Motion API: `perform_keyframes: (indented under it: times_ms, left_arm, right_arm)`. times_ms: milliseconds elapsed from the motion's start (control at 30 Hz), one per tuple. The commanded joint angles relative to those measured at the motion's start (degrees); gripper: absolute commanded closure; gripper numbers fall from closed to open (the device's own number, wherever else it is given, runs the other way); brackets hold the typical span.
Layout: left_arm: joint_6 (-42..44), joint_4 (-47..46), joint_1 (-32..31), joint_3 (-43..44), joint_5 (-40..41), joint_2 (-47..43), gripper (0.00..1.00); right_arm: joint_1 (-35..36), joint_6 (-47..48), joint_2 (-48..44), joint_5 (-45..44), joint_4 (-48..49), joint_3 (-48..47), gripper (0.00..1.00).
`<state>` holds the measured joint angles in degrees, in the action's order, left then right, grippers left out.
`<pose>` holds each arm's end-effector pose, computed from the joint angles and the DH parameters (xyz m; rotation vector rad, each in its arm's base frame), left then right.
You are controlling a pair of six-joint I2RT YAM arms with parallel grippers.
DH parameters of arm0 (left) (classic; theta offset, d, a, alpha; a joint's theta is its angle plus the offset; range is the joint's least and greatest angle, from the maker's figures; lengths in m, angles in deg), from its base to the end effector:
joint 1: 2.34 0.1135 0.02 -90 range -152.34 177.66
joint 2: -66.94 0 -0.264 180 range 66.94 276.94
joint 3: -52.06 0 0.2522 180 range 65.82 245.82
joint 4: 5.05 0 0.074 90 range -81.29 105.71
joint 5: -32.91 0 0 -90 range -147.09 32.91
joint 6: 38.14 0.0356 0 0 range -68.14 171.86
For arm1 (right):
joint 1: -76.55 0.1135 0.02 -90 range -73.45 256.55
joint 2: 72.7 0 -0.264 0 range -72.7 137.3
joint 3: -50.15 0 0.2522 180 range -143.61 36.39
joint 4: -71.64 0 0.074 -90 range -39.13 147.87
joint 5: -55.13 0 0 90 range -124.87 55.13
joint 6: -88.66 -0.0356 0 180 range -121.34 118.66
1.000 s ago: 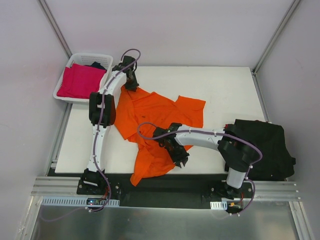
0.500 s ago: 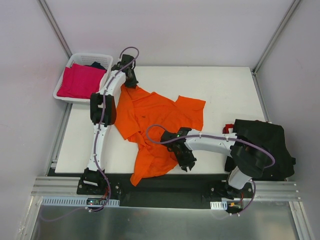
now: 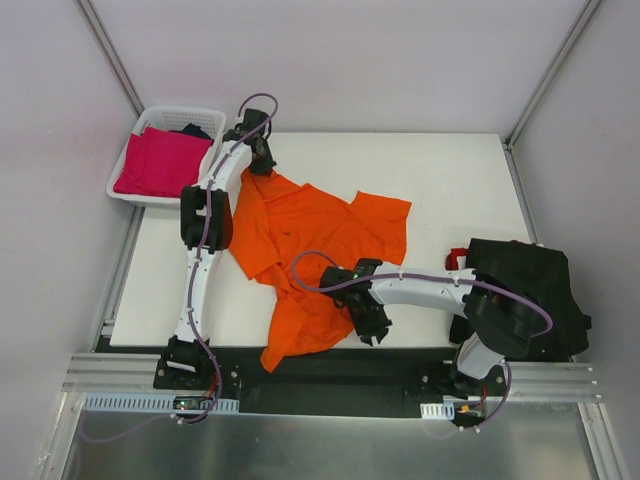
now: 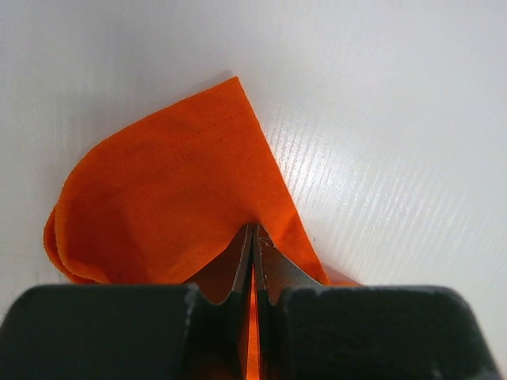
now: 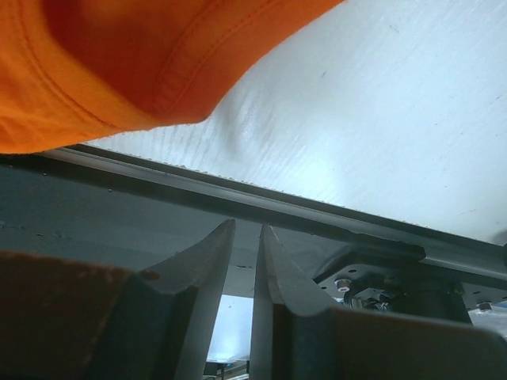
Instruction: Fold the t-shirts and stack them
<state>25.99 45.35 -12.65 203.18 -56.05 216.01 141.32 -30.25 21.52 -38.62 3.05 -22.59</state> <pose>0.5622 -0.1016 0.1763 -0.3375 2.4085 -0.2663 0.1189 0.2468 0.1749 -0.9525 2.9436 -0.0707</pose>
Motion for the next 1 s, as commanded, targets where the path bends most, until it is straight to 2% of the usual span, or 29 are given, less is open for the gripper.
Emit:
perform_keyframes:
  times_ms: [0, 333, 433, 500, 600, 667, 700, 733, 800, 833, 967]
  left_arm:
    - [1.17, -1.13, 0.90, 3.43, 2.39, 1.48, 1.00]
    - [-2.87, -5.96, 5.20, 5.37, -0.95, 3.41, 0.95]
    - [-3.14, -7.63, 6.09, 5.29, -3.40, 3.59, 0.93]
    - [-3.31, -8.34, 6.44, 5.03, -7.79, 2.72, 0.93]
    - [-4.80, -9.31, 6.26, 1.36, -11.14, -1.84, 0.91]
    - [-5.68, -10.62, 5.91, -0.94, -13.41, -6.22, 0.77]
    - [-5.77, -10.63, 5.56, -2.00, -14.04, -7.56, 0.62]
    - [-5.69, -10.63, 4.86, -2.18, -14.83, -8.88, 0.28]
    - [-5.08, -10.54, 3.81, -3.67, -15.36, -13.27, 0.05]
    - [-4.90, -10.54, 3.28, -4.55, -15.28, -15.11, 0.01]
    - [-6.03, -10.01, 0.82, -10.60, -15.89, -26.95, 0.01]
  right_arm:
    - [1.32, -2.91, -1.23, -1.09, -2.21, -2.63, 0.77]
    - [4.39, -5.98, 0.09, -1.35, -2.83, -3.77, 0.77]
    - [5.80, -6.95, 0.18, -1.35, -2.57, -3.42, 0.77]
    - [6.76, -7.57, 0.79, -1.00, -2.21, -3.42, 0.77]
    - [8.17, -7.66, 1.67, -1.35, -3.09, -4.38, 0.77]
    - [8.53, -7.48, 1.85, -1.70, -4.23, -5.96, 0.77]
    - [8.53, -6.87, 1.85, -2.22, -4.58, -6.58, 0.77]
    - [8.44, -6.43, 1.94, -2.58, -4.93, -7.37, 0.77]
    - [8.00, -4.77, 2.64, -2.93, -6.16, -10.18, 0.76]
    - [7.83, -4.06, 2.90, -2.84, -6.34, -11.06, 0.76]
    - [4.76, -0.37, 3.26, -2.49, -6.78, -15.28, 0.75]
